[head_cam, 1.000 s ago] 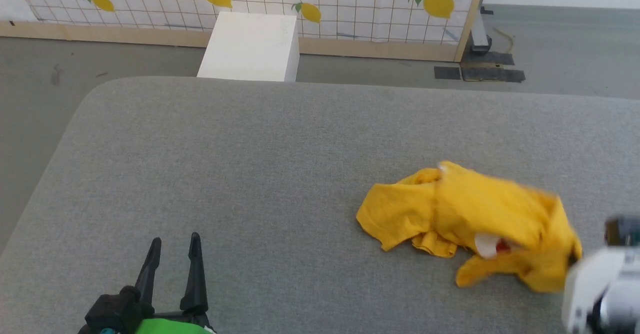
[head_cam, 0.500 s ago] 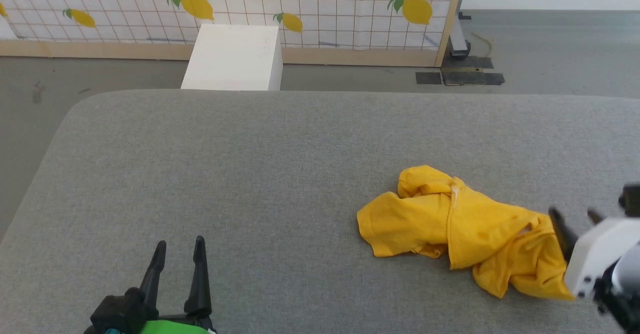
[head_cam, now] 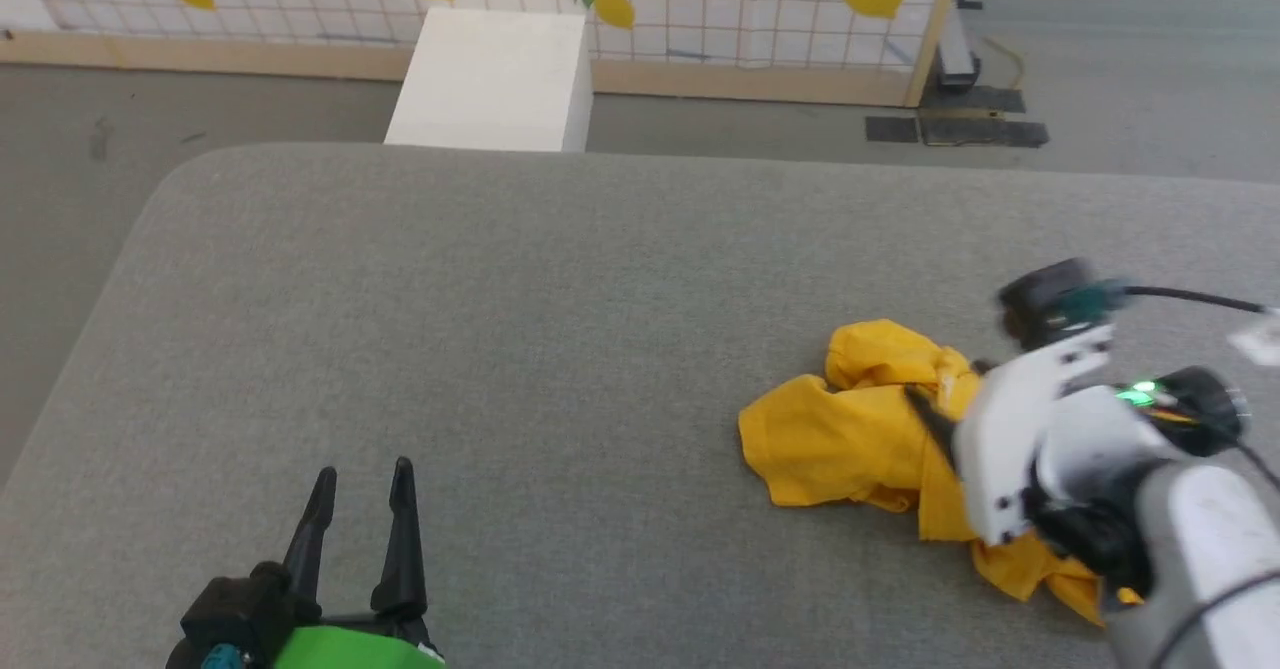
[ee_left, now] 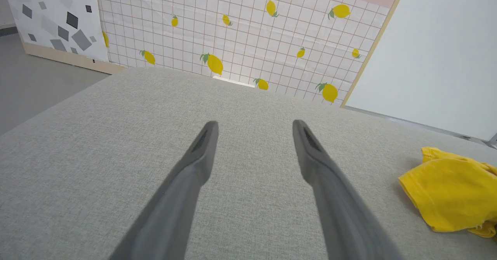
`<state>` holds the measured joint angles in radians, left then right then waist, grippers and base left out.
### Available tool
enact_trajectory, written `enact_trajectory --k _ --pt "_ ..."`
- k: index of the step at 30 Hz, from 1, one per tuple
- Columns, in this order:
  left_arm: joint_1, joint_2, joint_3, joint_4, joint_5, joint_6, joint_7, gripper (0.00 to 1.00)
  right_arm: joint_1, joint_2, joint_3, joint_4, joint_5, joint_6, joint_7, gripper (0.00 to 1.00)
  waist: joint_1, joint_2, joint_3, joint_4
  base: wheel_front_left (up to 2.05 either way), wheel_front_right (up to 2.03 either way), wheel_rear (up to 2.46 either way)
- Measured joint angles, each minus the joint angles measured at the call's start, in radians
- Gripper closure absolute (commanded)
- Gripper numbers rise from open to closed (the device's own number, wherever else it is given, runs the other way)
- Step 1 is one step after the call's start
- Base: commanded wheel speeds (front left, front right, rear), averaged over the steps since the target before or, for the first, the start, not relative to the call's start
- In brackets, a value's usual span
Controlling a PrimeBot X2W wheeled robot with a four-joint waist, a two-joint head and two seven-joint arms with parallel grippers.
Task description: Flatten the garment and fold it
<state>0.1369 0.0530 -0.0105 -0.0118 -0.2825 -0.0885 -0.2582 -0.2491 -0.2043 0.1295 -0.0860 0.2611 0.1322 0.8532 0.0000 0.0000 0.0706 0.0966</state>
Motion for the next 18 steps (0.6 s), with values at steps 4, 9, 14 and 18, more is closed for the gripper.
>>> enact_trajectory --k 4,9,14,18 --pt "-0.016 0.000 -0.001 0.007 -0.001 -0.004 0.000 0.00 -0.054 -0.012 0.104 0.152 0.001 0.000 0.007 0.00 0.0000 0.0000 0.015 0.029 0.00 0.00 0.00" --pt "-0.018 0.000 0.004 0.020 -0.001 -0.012 0.000 0.00 -0.109 -0.023 0.211 0.386 -0.024 0.000 -0.050 0.00 0.0000 0.0000 0.029 0.069 0.00 0.00 0.00" --pt "-0.020 0.000 0.009 0.024 0.000 -0.015 0.000 0.00 -0.120 -0.003 0.182 0.495 -0.028 0.000 -0.121 1.00 0.0000 0.0000 0.025 0.083 0.00 0.00 0.00" --pt "-0.019 0.000 0.018 0.024 0.000 -0.016 0.000 0.00 -0.186 0.033 0.124 0.490 0.001 0.000 -0.187 1.00 0.0000 0.0000 0.015 0.075 0.00 0.00 0.00"
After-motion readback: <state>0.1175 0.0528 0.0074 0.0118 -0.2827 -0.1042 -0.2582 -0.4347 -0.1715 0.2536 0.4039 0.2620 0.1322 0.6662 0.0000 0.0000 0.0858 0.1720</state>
